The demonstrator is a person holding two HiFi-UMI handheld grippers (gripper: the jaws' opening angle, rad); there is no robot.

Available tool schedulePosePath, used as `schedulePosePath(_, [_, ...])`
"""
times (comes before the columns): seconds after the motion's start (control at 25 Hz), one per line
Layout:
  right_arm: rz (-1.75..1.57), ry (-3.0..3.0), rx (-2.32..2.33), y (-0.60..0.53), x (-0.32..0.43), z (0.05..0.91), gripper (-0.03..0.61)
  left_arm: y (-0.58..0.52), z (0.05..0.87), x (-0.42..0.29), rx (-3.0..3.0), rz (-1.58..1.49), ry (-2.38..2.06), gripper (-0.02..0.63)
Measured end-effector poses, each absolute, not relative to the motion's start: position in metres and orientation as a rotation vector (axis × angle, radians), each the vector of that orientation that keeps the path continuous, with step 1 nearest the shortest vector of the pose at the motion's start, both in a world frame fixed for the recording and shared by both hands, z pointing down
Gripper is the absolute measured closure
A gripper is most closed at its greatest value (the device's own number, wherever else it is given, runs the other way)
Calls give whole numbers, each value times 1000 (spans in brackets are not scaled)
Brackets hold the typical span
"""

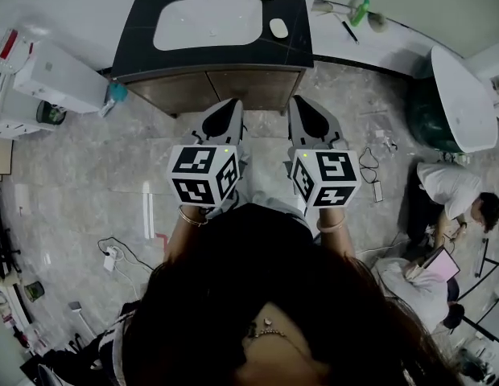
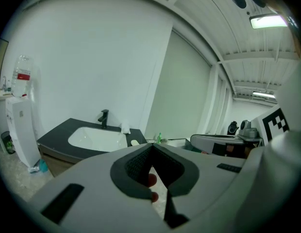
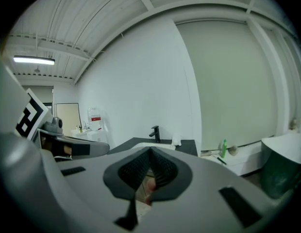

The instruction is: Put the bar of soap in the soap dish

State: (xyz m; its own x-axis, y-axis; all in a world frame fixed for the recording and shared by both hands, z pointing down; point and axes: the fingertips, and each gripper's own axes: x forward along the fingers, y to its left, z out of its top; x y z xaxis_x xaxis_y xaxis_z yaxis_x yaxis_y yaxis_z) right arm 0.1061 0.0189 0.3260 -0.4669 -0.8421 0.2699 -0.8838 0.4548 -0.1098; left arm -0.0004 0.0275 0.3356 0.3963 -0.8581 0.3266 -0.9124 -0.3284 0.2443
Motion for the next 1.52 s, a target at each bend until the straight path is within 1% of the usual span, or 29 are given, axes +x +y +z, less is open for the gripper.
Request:
schedulePosePath(0.2, [353,-2495,1557,-54,99,331,569,-49,340,-5,2302,194,-1481,617])
schedulePosePath(0.52, [393,-2472,1531,-172,61,343,569,-171,354,-37,2306,248,-1420,618])
schedulePosePath(0.84, [537,-2381,1508,-257,48,375,558,-261,363,-60,2314,272,-1322,617])
schedulePosePath(0.88, [548,-2362,1505,-265,49,379,548,-271,366,-60,2310,273,-1307,617])
schedulePosePath(0.96, [569,-2329,1491,-280,53,389,490,-287,372,-60,2297,279,-1282,617])
schedulePosePath(1.0, [579,-2314,1480,-285,56,393,473,-293,375,-59,2291,282,-1271,618])
schedulePosePath(1.12, [611,-2276,1435,-298,64,410,442,-309,383,-52,2278,291,-1246,617])
schedulePosePath(1.24, [649,-2232,1371,-313,68,433,365,-325,388,-48,2256,297,-1248,617])
schedulePosePath(1.32, [682,-2187,1316,-323,70,457,327,-334,392,-48,2239,302,-1254,618])
schedulePosePath(1.52, [749,-2044,1219,-350,80,529,284,-353,409,-53,2178,336,-1282,617])
